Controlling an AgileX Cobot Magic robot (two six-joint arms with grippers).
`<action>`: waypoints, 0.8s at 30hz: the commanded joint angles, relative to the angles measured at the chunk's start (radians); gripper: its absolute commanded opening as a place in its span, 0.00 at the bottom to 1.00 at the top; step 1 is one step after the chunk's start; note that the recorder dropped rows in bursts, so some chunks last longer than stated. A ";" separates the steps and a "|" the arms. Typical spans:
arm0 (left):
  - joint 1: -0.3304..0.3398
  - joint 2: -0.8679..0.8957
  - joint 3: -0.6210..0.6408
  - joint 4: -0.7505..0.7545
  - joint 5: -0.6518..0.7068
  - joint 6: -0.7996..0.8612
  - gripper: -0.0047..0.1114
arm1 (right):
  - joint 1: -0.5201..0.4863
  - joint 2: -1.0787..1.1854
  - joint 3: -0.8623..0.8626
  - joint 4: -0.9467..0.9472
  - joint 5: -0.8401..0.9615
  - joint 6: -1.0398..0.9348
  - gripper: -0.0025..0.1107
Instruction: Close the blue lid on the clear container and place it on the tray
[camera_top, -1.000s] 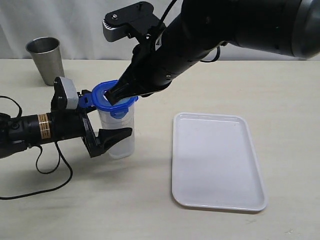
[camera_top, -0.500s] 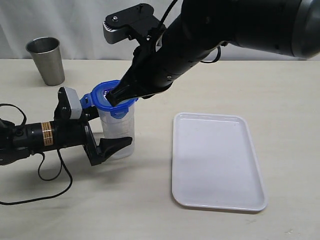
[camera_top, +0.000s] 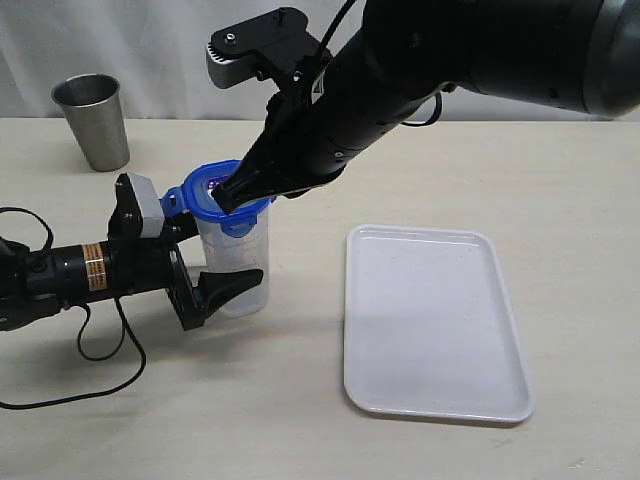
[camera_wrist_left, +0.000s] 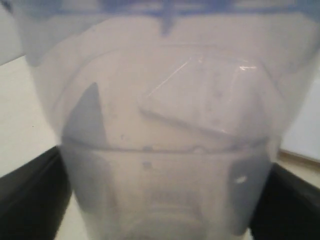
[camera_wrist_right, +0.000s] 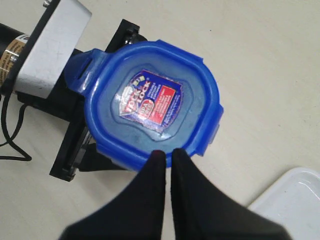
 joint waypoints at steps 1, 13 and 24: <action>-0.004 0.002 -0.003 -0.011 -0.010 0.002 0.49 | -0.005 -0.008 0.002 -0.007 0.003 -0.005 0.06; -0.004 -0.023 -0.003 0.037 0.032 -0.068 0.04 | -0.005 -0.010 0.002 -0.007 0.003 -0.005 0.06; -0.060 -0.233 -0.003 0.238 0.253 -0.134 0.04 | 0.000 -0.013 0.002 -0.007 0.044 -0.012 0.26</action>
